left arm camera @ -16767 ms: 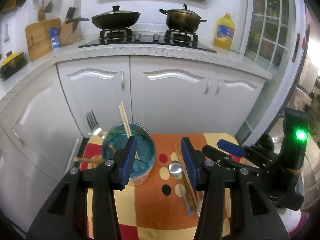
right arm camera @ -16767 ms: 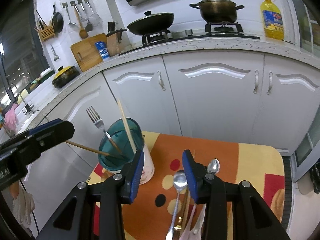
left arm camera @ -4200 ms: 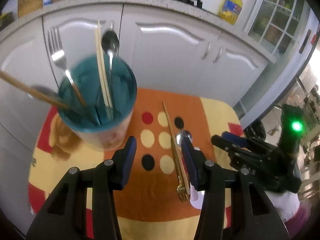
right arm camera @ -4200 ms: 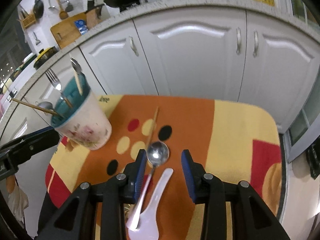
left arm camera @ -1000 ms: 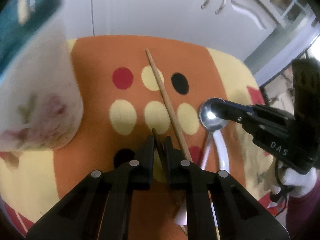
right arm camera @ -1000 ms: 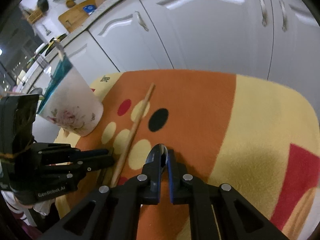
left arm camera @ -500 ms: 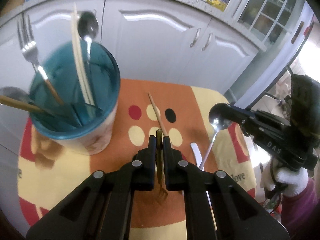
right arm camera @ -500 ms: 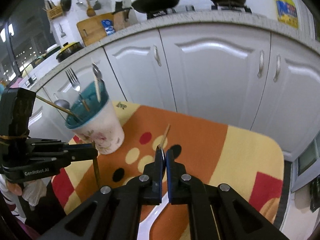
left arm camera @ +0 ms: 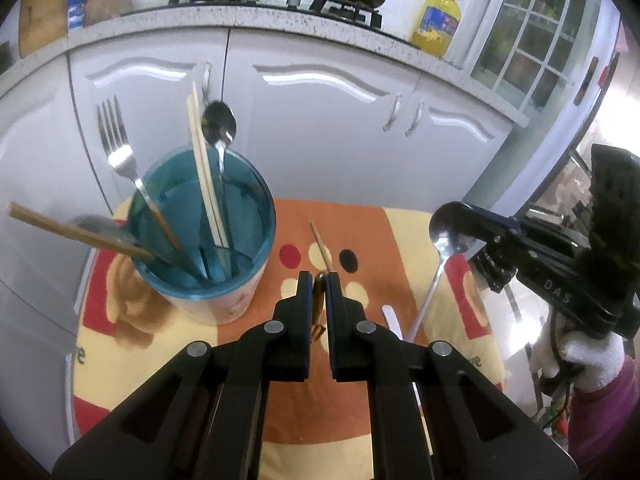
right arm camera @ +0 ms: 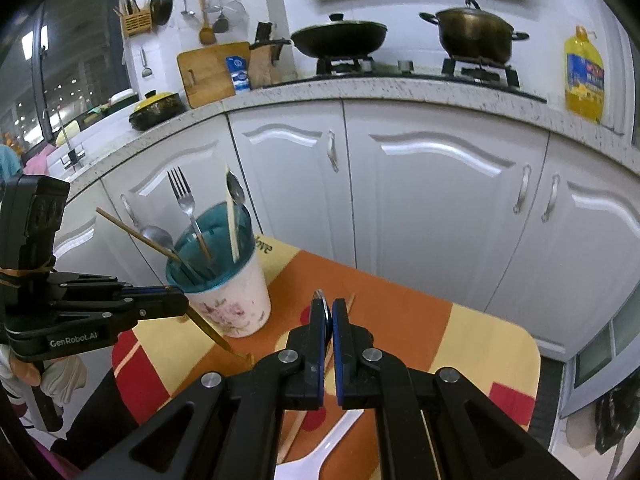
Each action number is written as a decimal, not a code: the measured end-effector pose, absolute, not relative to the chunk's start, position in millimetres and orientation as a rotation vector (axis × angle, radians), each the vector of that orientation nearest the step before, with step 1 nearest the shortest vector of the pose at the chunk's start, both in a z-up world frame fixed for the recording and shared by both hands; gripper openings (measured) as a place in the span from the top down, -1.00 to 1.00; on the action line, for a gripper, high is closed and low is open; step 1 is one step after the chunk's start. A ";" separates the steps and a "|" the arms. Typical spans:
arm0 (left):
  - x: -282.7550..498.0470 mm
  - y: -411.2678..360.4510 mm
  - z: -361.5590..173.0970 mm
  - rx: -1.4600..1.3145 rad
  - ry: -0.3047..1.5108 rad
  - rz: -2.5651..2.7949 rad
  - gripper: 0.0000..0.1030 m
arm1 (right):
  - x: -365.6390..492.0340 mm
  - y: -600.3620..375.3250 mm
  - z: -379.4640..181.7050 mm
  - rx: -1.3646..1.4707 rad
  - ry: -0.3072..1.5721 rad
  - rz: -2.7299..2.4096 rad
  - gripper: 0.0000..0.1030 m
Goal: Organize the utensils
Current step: 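Lift the gold fork and metal spoon and lower them into the floral cup, then open both tools and move them back down to the cloth, then close the left tool on the wooden chopstick while the right tool grasps the white spoon, then lift the chopstick and white spoon and carry them over the floral cup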
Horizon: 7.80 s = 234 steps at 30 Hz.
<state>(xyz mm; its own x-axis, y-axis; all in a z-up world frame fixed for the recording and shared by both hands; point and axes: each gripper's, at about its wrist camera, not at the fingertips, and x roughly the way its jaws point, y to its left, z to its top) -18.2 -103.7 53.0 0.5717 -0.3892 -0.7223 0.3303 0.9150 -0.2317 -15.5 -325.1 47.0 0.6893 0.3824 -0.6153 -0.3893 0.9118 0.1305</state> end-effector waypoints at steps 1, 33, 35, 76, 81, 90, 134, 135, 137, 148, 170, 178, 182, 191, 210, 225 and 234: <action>-18.1 -102.9 57.0 -0.076 0.858 -0.423 0.90 | -15.7 -322.3 50.5 -0.015 0.681 0.433 0.94; 44.3 -29.7 123.0 -0.067 0.696 -0.212 0.90 | 51.6 -235.0 120.9 -0.074 0.469 0.317 0.94; 48.4 -29.8 116.2 -0.062 0.704 -0.201 0.90 | 58.0 -229.1 114.3 -0.089 0.468 0.304 0.94; 33.6 -28.3 86.2 -0.127 0.805 -0.161 0.42 | 52.1 -232.0 53.7 0.055 0.691 0.487 0.60; 22.6 -37.8 92.6 -0.115 0.776 -0.161 0.32 | 42.1 -236.1 56.8 0.050 0.682 0.473 0.59; 10.5 -44.6 103.9 -0.107 0.738 -0.148 0.21 | 23.1 -247.5 62.3 0.048 0.670 0.443 0.52; -3.5 -157.7 33.4 0.006 0.907 -0.333 0.15 | -15.0 -354.8 -80.5 0.264 1.034 0.346 0.44; -1.3 -159.9 28.6 0.010 0.919 -0.332 0.15 | -13.6 -355.0 -85.4 0.279 1.044 0.350 0.44; 3.1 -163.3 20.9 0.020 0.936 -0.329 0.15 | -9.9 -355.2 -95.0 0.308 1.060 0.366 0.49; 35.9 -183.2 -16.1 0.039 1.026 -0.311 0.15 | 10.4 -359.8 -110.9 0.401 1.055 0.406 0.69; 120.5 -226.6 -74.3 0.044 1.103 -0.161 0.15 | 33.8 -409.8 -122.7 0.586 1.068 0.438 0.67; 118.4 -237.8 -79.5 0.113 1.113 -0.143 0.15 | 35.5 -409.2 -123.9 0.577 1.061 0.465 0.67; 124.3 -245.4 -86.7 0.132 1.129 -0.159 0.28 | 32.0 -406.0 -121.7 0.544 1.046 0.453 0.67; 97.9 -231.5 -72.6 0.068 1.122 -0.349 0.90 | 21.3 -406.7 -112.2 0.482 1.011 0.420 0.85; 3.6 -150.9 27.9 -0.094 0.940 -0.477 0.91 | -27.1 -384.1 -28.1 0.343 0.835 0.434 0.94; -19.7 -115.7 46.8 -0.136 0.904 -0.445 0.91 | 1.3 -391.8 -94.9 0.456 1.041 0.313 0.85; -23.1 -105.3 48.2 -0.142 0.902 -0.419 0.91 | 20.2 -389.3 -122.6 0.590 1.079 0.381 0.74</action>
